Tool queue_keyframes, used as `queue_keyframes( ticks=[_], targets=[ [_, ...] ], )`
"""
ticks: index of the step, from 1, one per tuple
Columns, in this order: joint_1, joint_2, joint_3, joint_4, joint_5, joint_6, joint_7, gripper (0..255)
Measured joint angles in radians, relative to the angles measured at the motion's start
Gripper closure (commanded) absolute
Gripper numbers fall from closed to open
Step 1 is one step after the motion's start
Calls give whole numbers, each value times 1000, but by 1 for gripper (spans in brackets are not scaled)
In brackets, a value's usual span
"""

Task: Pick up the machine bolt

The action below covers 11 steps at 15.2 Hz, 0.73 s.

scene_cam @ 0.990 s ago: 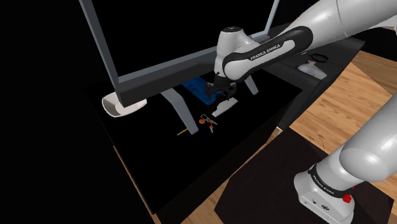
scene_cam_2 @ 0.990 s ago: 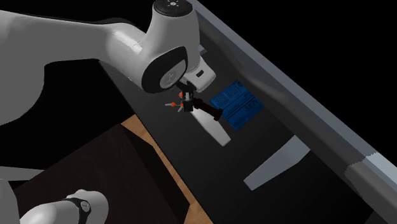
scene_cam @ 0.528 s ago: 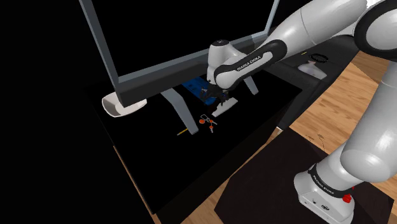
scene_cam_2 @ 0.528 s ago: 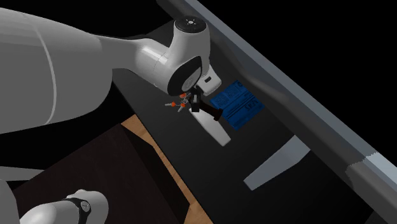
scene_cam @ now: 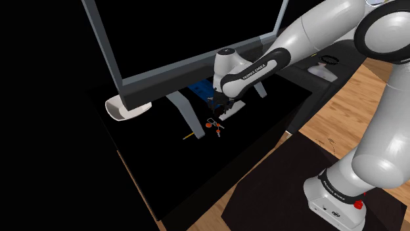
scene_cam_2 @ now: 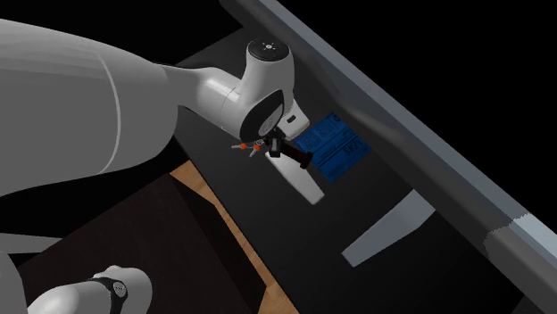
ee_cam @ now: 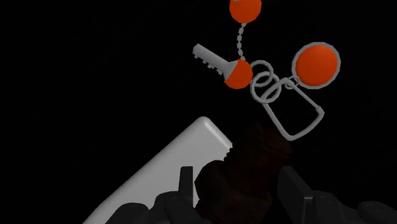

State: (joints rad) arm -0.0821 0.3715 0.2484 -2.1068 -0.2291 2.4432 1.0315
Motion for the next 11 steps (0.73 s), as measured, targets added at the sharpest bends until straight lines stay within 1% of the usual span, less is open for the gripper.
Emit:
queue_keyframes(
  ticks=[8, 11],
  targets=[
    [0, 1, 0, 0, -1, 1, 1, 255],
    [-2, -19, 5, 1, 9, -20, -5, 255]
  ],
)
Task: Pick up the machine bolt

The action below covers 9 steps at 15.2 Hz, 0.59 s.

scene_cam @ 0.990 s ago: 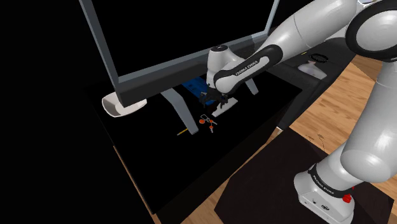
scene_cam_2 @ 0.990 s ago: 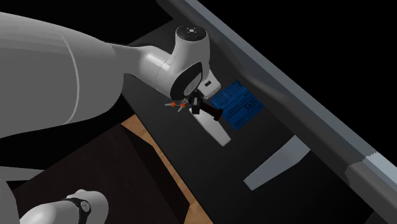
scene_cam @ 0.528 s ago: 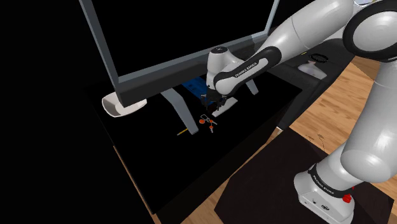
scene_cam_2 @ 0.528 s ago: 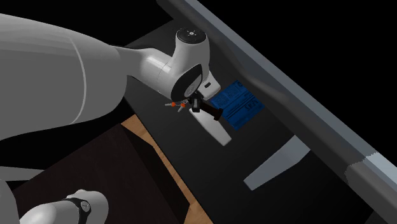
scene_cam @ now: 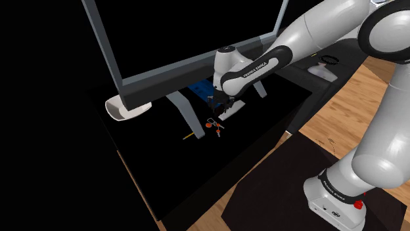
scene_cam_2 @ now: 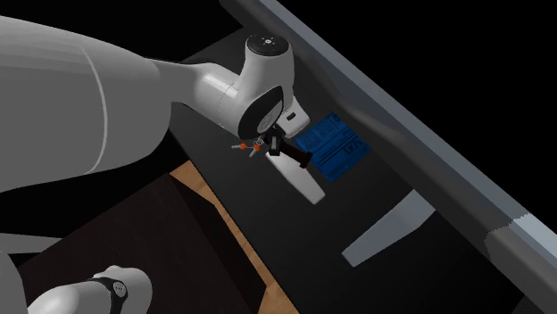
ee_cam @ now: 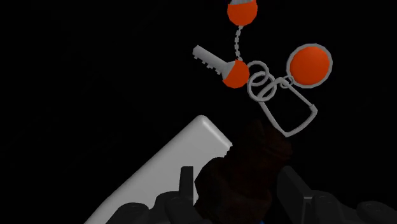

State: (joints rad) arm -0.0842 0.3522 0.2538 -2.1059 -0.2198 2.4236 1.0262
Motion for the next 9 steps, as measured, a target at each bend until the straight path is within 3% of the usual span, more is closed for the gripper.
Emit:
queue_keyframes(
  ticks=[9],
  targets=[
    [-14, -88, 19, 17, 45, -100, -35, 255]
  ],
)
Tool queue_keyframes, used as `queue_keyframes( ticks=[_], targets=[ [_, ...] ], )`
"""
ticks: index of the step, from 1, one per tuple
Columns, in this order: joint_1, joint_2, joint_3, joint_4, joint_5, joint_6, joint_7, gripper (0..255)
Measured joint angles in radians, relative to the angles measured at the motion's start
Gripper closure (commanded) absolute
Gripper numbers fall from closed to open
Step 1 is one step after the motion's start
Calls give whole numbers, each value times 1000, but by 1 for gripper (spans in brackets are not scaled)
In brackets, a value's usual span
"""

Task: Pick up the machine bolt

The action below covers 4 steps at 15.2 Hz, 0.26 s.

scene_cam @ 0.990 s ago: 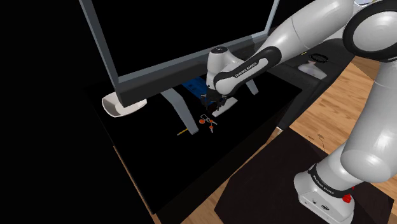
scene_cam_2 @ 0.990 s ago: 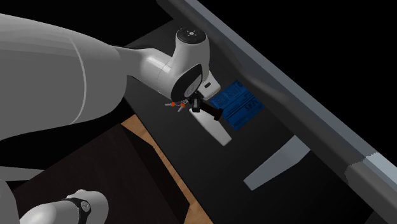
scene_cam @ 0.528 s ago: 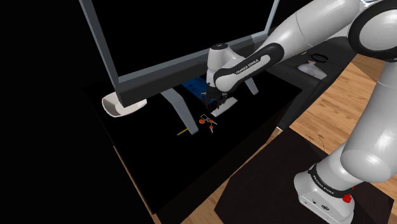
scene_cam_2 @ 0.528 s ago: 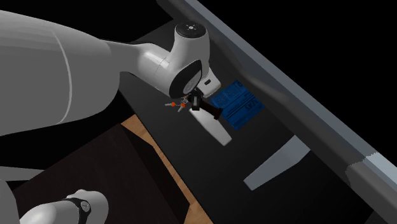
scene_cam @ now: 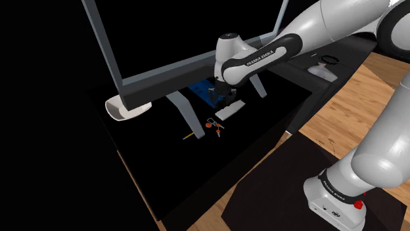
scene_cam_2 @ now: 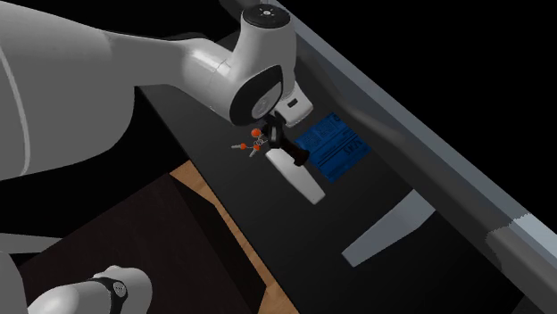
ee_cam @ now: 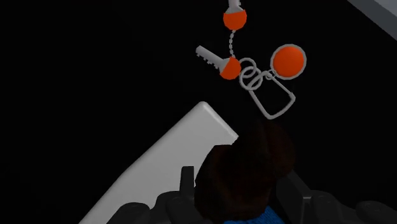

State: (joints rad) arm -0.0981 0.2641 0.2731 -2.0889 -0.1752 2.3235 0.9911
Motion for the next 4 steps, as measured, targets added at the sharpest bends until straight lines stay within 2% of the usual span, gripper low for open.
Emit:
queue_keyframes(
  ticks=[4],
  targets=[
    [-4, -27, 5, 16, 15, -42, -12, 255]
  ],
)
